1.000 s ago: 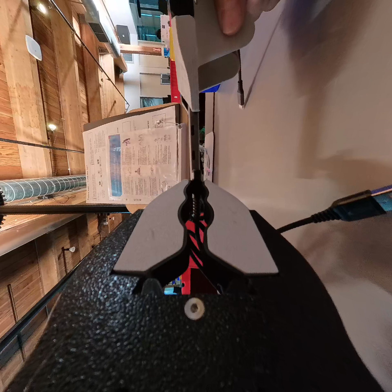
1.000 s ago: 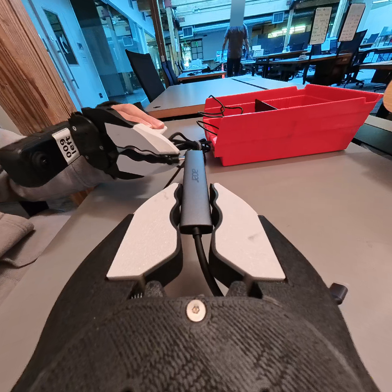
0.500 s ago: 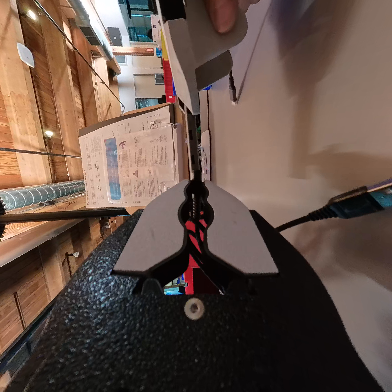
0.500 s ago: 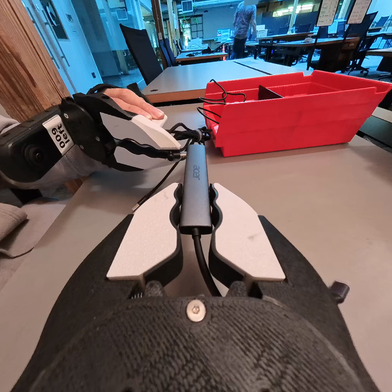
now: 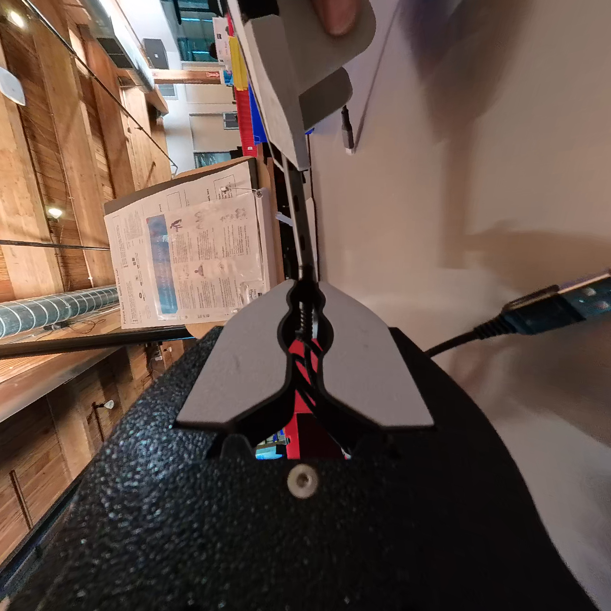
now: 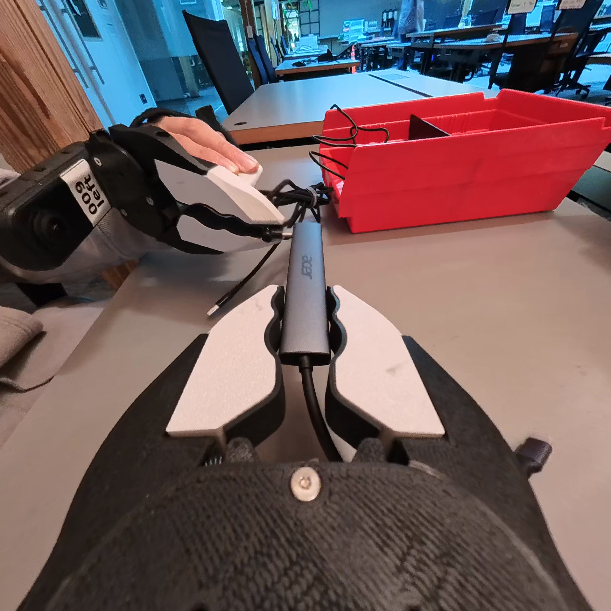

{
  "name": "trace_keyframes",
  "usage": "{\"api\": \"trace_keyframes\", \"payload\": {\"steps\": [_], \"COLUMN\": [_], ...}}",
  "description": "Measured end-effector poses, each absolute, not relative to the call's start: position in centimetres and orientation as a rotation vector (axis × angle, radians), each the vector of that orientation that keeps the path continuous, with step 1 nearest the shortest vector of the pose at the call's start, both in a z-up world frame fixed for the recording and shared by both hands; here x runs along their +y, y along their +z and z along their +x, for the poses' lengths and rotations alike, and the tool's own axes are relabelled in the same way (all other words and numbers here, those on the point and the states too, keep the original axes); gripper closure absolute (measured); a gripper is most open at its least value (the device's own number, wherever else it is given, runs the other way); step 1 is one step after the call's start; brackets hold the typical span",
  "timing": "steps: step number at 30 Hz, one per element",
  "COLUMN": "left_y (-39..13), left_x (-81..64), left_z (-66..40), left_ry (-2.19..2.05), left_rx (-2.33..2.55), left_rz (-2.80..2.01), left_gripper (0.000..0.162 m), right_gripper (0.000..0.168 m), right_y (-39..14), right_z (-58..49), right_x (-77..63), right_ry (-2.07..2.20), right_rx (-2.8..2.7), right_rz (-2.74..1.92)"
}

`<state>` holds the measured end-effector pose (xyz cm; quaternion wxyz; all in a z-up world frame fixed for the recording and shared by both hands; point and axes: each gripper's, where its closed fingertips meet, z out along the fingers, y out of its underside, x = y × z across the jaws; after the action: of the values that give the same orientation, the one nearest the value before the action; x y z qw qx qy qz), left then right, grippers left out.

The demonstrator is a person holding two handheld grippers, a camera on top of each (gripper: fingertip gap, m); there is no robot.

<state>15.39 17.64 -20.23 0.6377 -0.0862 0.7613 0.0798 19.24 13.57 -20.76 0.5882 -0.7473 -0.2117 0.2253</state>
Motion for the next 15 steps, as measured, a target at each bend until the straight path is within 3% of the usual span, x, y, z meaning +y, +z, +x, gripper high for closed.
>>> {"api": "trace_keyframes", "payload": {"steps": [15], "left_y": [-20.48], "left_x": [17.77], "left_z": [15.72], "left_ry": [0.113], "left_rx": [1.71], "left_rz": [-0.273], "left_gripper": [0.155], "right_gripper": [0.143], "right_y": [-20.38], "right_z": [19.51], "right_x": [13.63], "right_ry": [0.529], "right_rx": [-0.469], "right_rz": [-1.715]}}
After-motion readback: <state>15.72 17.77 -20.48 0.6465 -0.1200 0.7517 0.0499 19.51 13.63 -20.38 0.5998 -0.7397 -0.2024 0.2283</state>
